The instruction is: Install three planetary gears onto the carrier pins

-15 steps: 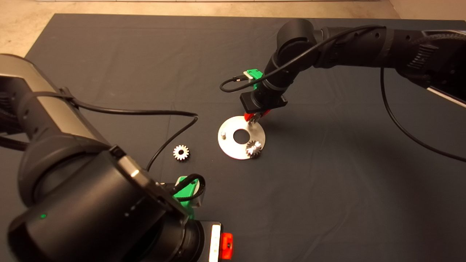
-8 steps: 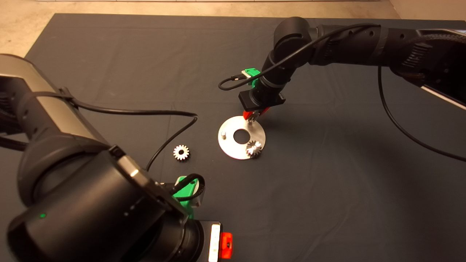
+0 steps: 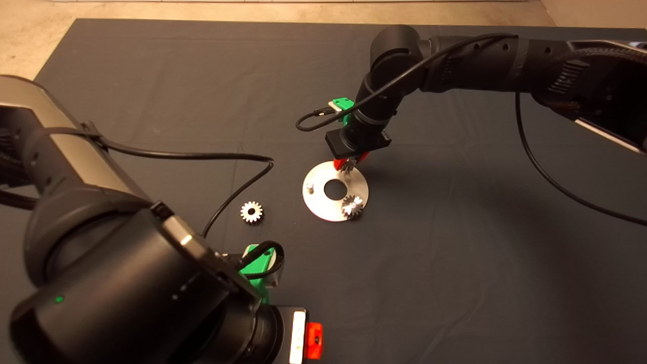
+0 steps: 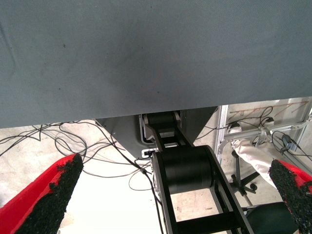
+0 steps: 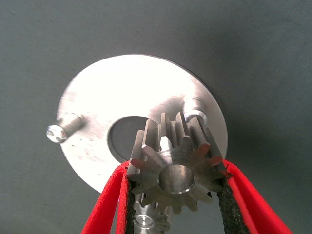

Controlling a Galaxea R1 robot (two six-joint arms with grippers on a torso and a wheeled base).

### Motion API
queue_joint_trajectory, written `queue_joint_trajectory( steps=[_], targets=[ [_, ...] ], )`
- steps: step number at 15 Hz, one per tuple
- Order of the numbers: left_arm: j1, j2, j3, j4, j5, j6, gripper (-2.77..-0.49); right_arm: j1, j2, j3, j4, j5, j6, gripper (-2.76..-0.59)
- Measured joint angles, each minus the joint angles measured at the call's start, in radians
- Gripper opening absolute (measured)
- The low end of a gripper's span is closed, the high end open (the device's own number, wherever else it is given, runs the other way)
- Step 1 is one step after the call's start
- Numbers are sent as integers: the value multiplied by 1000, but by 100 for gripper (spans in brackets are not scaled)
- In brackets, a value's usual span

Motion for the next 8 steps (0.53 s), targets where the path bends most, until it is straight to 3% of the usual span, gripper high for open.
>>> queue_joint_trajectory(
  steps=[2,5,8],
  targets=[
    [0,0,0,0,0,0,-49,0,2,-7,0,-2,0,-242],
    [0,-1,0,0,0,0,-49,0,2,-15,0,-31,0,-242],
    [0,-1,0,0,0,0,-49,0,5,-22,0,-31,0,-242]
  ],
)
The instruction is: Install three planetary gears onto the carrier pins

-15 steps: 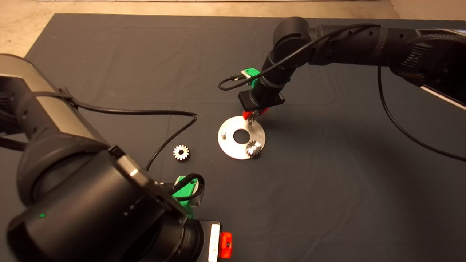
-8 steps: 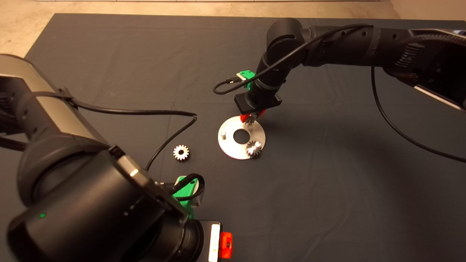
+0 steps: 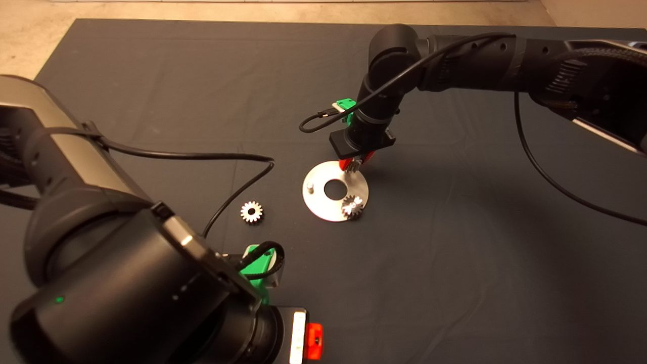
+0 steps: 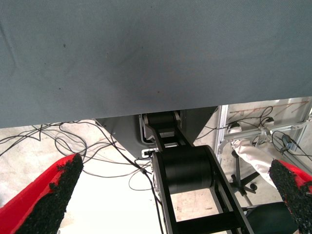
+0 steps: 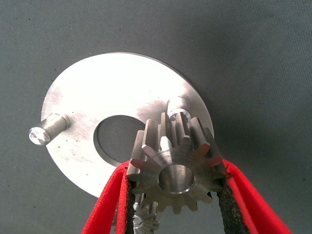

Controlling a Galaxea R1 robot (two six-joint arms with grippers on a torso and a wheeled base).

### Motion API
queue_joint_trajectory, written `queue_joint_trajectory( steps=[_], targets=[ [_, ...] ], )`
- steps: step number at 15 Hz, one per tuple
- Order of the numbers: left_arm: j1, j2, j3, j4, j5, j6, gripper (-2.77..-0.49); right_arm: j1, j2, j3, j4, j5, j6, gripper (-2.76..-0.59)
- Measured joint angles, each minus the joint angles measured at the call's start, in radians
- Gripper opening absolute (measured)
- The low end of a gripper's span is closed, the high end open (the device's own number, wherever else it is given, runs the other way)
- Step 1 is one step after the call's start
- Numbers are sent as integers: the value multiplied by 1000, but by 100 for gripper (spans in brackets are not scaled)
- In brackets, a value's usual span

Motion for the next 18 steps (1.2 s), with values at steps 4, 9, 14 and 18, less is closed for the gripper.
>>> queue_joint_trajectory(
  steps=[4,9,14,18],
  targets=[
    [0,0,0,0,0,0,-49,0,18,-8,-1,-20,0,-242],
    [0,0,0,0,0,0,-49,0,24,-33,-1,-25,0,-241],
    [0,-1,0,0,0,0,-49,0,24,-33,-5,-50,0,-242],
    [0,-1,0,0,0,0,-49,-1,24,-33,-6,-50,0,-242]
  ],
)
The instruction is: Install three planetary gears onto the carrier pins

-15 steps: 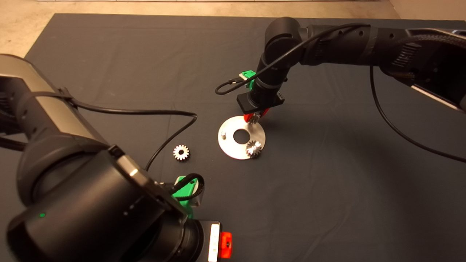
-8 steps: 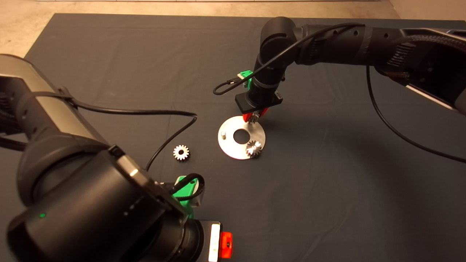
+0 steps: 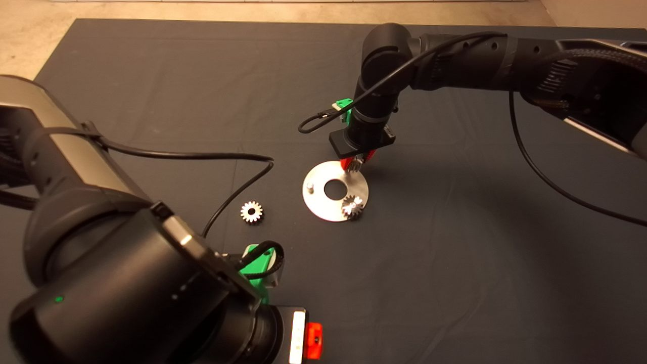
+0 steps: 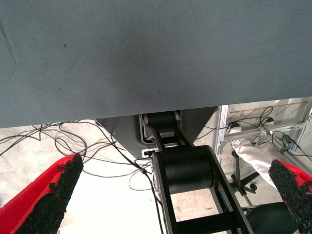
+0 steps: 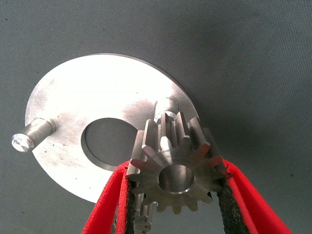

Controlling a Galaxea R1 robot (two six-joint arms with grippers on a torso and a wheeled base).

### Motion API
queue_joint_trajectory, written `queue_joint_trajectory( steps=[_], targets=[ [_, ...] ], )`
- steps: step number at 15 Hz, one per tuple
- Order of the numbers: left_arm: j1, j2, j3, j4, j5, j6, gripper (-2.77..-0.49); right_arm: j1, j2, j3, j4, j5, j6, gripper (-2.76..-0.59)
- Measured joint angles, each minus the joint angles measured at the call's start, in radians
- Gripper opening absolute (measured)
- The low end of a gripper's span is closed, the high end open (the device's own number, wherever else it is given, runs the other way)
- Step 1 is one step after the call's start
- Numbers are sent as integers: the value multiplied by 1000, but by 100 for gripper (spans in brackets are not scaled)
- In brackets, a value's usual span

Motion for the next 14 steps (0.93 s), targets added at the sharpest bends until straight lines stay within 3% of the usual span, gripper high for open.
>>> queue_joint_trajectory(
  steps=[14],
  targets=[
    [0,0,0,0,0,0,-49,-16,30,-38,-8,-2,-3,-242]
  ],
)
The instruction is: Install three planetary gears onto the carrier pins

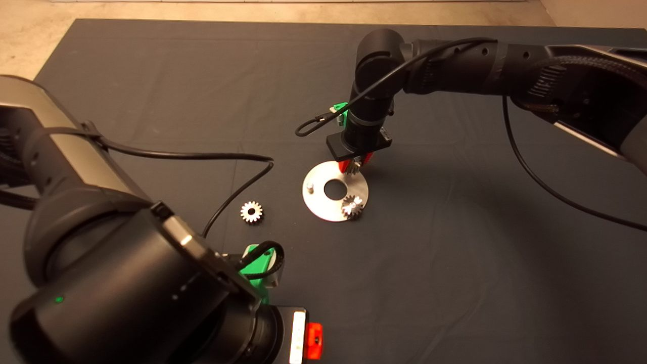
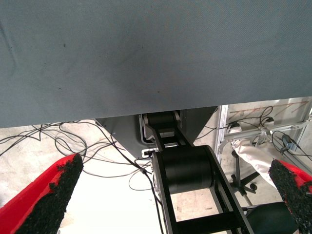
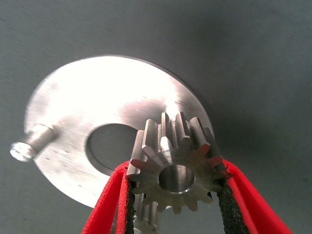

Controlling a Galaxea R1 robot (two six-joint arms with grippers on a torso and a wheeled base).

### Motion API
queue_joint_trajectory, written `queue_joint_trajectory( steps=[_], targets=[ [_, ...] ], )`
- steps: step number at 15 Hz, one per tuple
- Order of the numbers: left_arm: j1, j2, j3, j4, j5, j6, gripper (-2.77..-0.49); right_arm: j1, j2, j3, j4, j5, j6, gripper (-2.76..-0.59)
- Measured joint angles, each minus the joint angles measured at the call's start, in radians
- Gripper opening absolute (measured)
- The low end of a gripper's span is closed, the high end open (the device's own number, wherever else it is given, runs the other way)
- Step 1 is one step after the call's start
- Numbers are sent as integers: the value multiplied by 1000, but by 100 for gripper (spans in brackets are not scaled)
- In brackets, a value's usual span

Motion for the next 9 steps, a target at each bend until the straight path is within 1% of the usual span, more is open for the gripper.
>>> queue_joint_trajectory(
  steps=[1,2,3,9],
  targets=[
    [0,0,0,0,0,0,-49,0,1,-5,0,0,0,-242],
    [0,0,0,0,0,0,-49,1,1,-10,0,5,0,-242],
    [0,0,0,0,0,0,-49,1,2,-12,0,7,0,-242],
    [0,0,0,0,0,0,-49,2,0,-21,0,6,0,-242]
  ],
)
